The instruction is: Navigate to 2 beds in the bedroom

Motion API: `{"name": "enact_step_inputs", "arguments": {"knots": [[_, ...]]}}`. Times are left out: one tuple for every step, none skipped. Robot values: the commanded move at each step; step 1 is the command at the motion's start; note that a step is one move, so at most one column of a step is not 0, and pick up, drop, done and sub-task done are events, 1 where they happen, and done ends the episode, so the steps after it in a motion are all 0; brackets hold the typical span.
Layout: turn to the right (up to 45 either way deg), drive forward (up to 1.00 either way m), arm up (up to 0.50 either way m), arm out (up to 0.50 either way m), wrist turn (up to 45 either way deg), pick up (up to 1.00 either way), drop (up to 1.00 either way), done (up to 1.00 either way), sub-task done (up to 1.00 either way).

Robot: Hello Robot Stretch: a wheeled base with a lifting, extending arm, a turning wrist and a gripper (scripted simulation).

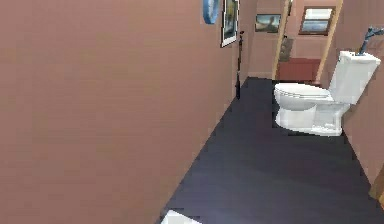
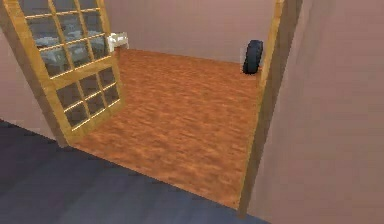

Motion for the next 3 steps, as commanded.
{"name": "enact_step_inputs", "arguments": {"knots": [[45.0, 0.0, 0.0, 0.0, 0.0, 0.0, 0.0, 0.0, 0.0], [45.0, 0.0, 0.0, 0.0, 0.0, 0.0, 0.0, 0.0, 0.0], [21.0, 0.0, 0.0, 0.0, 0.0, 0.0, 0.0, 0.0, 0.0]]}}
